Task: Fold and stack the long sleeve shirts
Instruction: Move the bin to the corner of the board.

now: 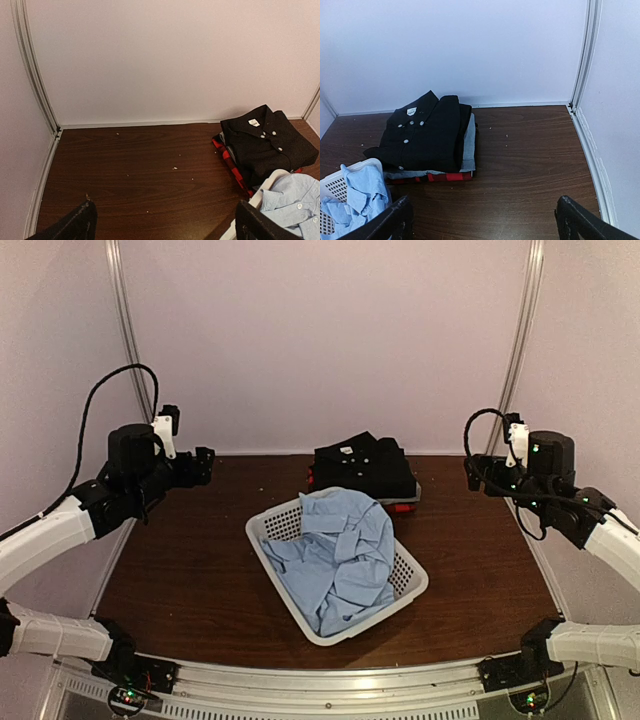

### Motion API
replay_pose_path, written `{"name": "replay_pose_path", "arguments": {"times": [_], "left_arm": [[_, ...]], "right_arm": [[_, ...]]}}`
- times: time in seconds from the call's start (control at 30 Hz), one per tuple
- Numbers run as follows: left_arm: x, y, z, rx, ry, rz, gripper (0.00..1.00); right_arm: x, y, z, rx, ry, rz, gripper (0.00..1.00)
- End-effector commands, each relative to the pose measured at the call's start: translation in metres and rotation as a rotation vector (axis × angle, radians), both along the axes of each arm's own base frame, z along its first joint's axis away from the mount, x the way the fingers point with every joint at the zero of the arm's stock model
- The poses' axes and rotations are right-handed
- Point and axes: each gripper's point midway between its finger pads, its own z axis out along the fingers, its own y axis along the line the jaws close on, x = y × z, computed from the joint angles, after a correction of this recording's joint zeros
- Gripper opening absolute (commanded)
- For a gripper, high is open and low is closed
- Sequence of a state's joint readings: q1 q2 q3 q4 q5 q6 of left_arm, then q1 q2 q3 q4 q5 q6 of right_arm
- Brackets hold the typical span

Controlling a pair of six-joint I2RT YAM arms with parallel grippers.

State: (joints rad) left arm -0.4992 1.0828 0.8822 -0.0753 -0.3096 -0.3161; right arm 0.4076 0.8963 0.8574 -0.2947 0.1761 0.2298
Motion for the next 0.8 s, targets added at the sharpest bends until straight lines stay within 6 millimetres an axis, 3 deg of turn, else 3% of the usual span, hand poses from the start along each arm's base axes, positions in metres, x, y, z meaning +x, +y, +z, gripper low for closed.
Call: {"name": "replay_pose_path", "arguments": {"times": [0.0, 0.5, 0.77], "left_arm": [[-0.001, -0.001, 0.012, -0.032, -0.052, -0.010, 0.98], [-0.006, -0.003, 0.005, -0.050, -0.031, -0.030, 0.98], [-0.016, -0.010, -0.018, -0.080, 0.056, -0.079, 0.98]], "right_arm": [[0.000, 0.000, 0.004, -0.002, -0.023, 0.008, 1.00], [0.000, -0.002, -0.001, -0.009, 0.008, -0.005, 1.00], [-0.002, -0.002, 0.004, 0.008, 0.011, -0.005, 1.00]]}}
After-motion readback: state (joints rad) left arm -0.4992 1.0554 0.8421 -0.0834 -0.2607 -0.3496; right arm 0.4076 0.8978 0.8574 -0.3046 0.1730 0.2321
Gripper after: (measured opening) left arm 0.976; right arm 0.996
